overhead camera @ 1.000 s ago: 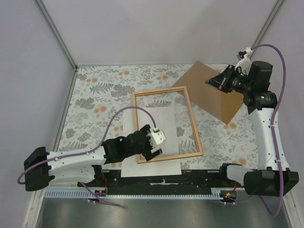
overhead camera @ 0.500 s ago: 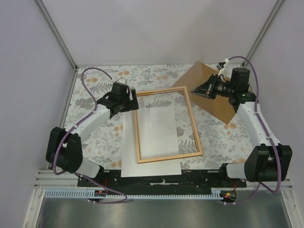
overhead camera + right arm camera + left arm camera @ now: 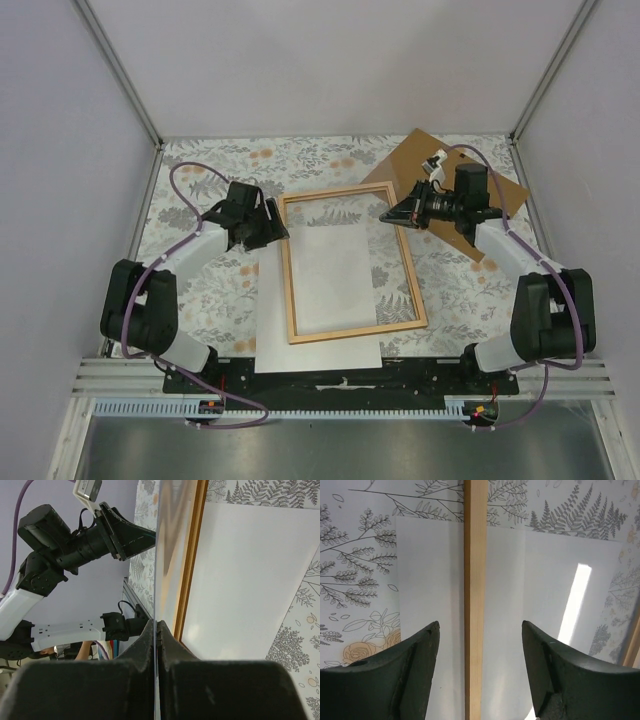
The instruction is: Put the photo into the frame
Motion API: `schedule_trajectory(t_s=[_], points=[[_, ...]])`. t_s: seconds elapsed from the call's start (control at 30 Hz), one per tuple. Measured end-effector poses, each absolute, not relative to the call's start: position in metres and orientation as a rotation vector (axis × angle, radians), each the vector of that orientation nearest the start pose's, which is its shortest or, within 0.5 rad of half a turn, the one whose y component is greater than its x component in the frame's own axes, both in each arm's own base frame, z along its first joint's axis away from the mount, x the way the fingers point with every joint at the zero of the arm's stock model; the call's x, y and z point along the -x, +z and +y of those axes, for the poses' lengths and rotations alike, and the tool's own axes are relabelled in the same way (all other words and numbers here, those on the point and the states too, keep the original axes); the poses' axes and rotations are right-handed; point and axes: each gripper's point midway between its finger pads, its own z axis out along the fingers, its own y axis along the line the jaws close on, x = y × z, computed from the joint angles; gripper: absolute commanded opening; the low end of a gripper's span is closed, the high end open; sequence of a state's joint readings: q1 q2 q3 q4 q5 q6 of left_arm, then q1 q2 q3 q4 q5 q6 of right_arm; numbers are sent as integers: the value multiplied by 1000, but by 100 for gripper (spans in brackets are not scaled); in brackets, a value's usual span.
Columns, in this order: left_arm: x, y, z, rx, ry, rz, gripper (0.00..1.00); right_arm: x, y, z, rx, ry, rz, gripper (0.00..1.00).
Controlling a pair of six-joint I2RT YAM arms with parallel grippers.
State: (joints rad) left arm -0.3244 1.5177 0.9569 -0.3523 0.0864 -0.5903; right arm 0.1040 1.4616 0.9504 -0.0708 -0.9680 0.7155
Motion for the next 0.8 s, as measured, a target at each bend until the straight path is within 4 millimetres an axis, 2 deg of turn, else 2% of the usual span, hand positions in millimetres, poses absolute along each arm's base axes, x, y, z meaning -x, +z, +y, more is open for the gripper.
schedule_trajectory(t_s=[0.13,0.3,0.4,0.57,0.8], points=[[-343,80,-140,353,-472,2520,65,-326,191,200,-77,1522,2228,0],[-339,72,-130,389,-470,2538,57,-324,176,204,-88,1541,2230,0],[-336,69,-129,389,-472,2549,51,-326,166,205,-109,1551,2238,0],[-332,61,-132,385,-488,2574,48,-329,151,206,-159,1574,2252,0],[-323,45,-131,392,-481,2624,41,-326,143,208,-175,1585,2255,0]])
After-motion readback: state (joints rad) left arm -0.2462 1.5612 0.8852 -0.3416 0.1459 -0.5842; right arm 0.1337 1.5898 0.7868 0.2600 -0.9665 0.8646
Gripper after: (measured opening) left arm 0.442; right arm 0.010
